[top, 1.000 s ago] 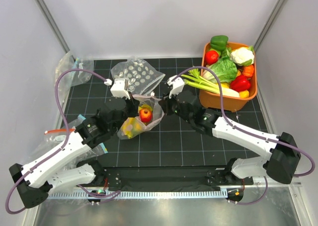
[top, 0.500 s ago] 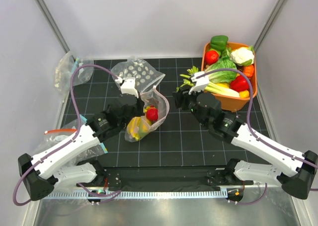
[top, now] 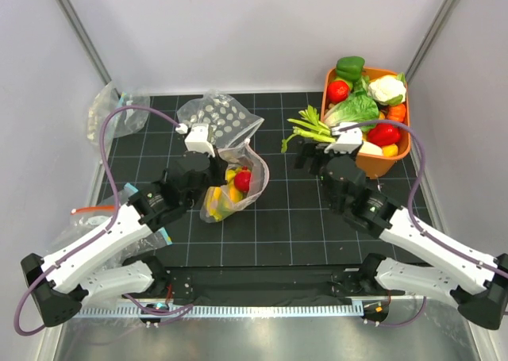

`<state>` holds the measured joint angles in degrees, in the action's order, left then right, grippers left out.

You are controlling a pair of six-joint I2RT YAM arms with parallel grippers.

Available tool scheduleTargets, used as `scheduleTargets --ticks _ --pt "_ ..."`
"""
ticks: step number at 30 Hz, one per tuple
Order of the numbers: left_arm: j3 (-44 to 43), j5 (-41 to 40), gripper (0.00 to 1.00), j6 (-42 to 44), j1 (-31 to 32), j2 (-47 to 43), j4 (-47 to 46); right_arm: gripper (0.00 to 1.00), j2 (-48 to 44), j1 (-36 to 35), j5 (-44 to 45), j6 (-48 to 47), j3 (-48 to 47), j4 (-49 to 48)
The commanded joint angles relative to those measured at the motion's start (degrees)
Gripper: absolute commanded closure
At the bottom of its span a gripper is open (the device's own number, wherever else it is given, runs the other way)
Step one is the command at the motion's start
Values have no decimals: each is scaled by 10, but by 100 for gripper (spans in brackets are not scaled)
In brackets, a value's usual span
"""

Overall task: Place the food in the zip-top bag and seal the zipper
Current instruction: Pick up the fake vegetable from the bin.

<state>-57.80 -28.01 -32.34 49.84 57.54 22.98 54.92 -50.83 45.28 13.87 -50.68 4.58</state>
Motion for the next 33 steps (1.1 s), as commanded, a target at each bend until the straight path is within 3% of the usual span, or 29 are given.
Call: scheduleTargets --ticks 1,4,11,16,22,27,33 --pt "-3 22 99 4 -1 0 -39 2 -41 17 99 4 5 -41" --pt "-2 25 99 5 -1 0 -41 0 -58 41 108 1 3 -29" --pt "2 30 97 6 -1 -10 -43 0 -65 218 20 77 -4 21" --pt "4 34 97 3 -1 -11 -46 0 7 274 5 149 -23 37" --pt "9 48 98 -2 -1 2 -58 0 109 388 -165 258 -72 42" --pt "10 36 98 3 -1 1 -58 0 169 426 -219 308 -79 -17" --pt "15 34 98 3 -1 -8 -61 0 259 433 -183 347 -139 -4"
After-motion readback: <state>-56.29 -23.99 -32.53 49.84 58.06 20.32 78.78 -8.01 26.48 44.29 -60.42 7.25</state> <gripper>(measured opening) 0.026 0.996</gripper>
